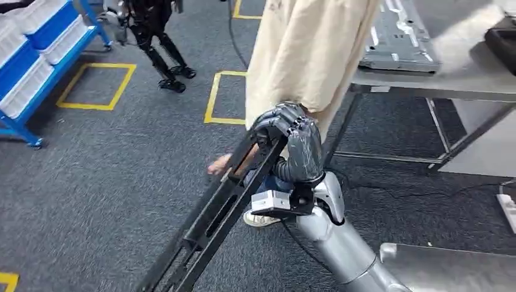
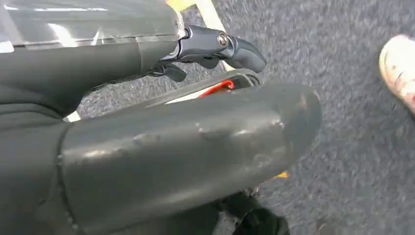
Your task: Take the parts from the cabinet and place them on the table.
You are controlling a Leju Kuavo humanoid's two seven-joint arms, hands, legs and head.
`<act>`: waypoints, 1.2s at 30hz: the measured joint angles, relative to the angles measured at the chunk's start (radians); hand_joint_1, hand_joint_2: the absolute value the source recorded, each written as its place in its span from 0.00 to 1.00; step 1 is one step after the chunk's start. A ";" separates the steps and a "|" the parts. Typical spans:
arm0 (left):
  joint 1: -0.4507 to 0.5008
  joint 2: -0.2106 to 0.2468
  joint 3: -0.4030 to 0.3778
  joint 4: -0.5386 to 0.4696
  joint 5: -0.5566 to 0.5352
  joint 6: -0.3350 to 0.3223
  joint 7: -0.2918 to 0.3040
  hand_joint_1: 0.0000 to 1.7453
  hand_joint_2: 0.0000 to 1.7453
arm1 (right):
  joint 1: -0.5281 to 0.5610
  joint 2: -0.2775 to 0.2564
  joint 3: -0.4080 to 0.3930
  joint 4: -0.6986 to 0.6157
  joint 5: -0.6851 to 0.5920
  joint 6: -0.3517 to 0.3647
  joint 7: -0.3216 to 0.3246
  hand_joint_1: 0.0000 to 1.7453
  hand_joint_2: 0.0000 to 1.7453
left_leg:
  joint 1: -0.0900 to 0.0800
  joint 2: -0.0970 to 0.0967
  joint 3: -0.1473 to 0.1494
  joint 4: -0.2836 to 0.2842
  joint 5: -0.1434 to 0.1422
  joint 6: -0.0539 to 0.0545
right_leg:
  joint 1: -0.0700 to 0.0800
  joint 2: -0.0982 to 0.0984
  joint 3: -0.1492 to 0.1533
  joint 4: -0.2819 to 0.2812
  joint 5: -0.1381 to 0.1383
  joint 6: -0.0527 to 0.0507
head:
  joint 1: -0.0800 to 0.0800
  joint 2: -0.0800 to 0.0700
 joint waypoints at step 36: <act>0.009 0.003 -0.016 0.000 -0.012 0.014 -0.022 0.00 0.00 | 0.021 -0.026 -0.024 -0.052 0.001 0.002 0.002 1.00 1.00 | 0.020 -0.090 0.084 -0.230 0.151 -0.006 | -0.003 0.077 0.001 0.019 -0.011 0.020 | 0.006 0.000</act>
